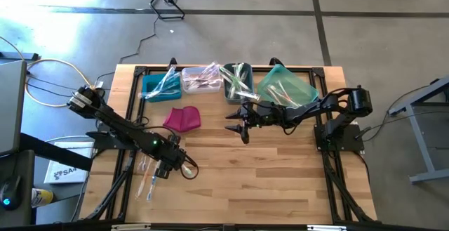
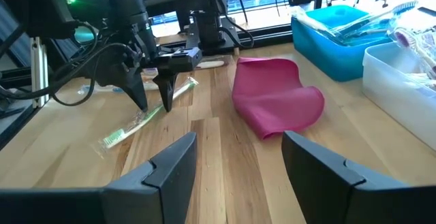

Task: Pick & Place Toothbrushes
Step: Put the green toothbrush into the dark blue bin

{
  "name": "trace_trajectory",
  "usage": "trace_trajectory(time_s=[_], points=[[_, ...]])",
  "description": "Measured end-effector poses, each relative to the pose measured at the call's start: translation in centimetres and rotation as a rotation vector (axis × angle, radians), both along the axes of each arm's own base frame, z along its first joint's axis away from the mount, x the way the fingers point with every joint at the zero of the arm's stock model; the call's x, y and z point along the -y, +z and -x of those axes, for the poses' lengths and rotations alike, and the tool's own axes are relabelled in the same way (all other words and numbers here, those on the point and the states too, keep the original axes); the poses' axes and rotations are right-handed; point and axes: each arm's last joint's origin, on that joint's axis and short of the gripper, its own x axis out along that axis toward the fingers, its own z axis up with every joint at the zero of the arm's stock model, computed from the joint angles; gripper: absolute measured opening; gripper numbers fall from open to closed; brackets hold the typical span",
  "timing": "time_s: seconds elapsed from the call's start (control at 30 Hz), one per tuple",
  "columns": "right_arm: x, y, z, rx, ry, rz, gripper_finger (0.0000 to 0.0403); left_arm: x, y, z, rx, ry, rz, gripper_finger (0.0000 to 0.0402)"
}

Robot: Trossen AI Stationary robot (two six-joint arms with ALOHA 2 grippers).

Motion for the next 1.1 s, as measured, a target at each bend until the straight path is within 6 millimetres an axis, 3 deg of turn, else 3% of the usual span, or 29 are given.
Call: trace_trajectory(time_s=[0.47,1.1], points=[[0.00,-0.01,0.00,0.000,0.000,0.000,0.0207,0.07,-0.08,0.04,-0.011,-0.006,0.019,0.0112],[-0.01,-0.06,0.02,-0.006,0.000,-0.001,0.0207,0.17,-0.08,-0.14,0.008,-0.010,0.033,0.0038]])
